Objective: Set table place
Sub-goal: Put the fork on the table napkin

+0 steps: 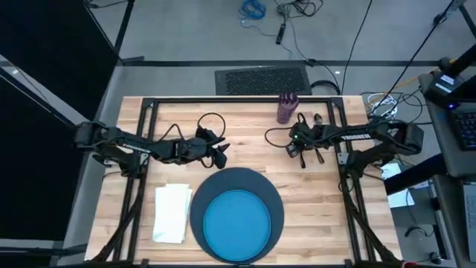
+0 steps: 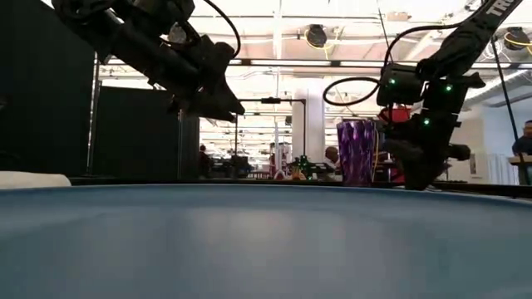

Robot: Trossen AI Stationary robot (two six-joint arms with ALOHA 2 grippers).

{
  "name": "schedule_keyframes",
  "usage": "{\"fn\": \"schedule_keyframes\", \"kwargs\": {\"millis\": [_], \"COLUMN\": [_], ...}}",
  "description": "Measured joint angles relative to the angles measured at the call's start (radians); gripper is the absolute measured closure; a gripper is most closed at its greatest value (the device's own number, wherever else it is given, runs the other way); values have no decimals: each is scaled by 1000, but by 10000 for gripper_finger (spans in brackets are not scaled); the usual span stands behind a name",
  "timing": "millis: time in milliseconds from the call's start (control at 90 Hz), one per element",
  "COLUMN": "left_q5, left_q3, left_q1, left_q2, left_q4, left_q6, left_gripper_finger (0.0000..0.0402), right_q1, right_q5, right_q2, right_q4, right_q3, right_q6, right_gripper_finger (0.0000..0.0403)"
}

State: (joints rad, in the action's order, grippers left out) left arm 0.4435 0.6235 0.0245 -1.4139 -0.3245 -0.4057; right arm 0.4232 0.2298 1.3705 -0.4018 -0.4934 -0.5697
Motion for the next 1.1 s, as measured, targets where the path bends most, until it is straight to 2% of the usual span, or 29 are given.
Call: {"fn": "schedule_keyframes", "kwargs": {"millis": [44, 211, 422, 767, 967, 1100], "left_q5": [0, -9, -12, -13, -25, -40], "left_q3": [0, 0, 0, 0, 0, 0], "left_q1": [-1, -4, -17, -21, -21, -21], "left_q2": [0, 0, 0, 0, 0, 0], "left_q4": [0, -3, -3, -3, -8, -18], "left_q6": [-3, -7, -8, -4, 1, 0], "left_gripper_finger": [252, 252, 252, 252, 252, 252], "right_q1": [0, 0, -33, -187, -285, -323], "right_q5": [1, 0, -3, -2, -1, -1], "right_q2": [0, -5, -77, -257, -358, -376], "right_q4": [6, -1, -71, -95, 46, 189], "right_q3": [1, -6, -18, -124, -140, -140], "right_q6": [20, 50, 58, 57, 114, 181], "right_gripper_finger": [392, 400, 401, 403, 403, 403]}}
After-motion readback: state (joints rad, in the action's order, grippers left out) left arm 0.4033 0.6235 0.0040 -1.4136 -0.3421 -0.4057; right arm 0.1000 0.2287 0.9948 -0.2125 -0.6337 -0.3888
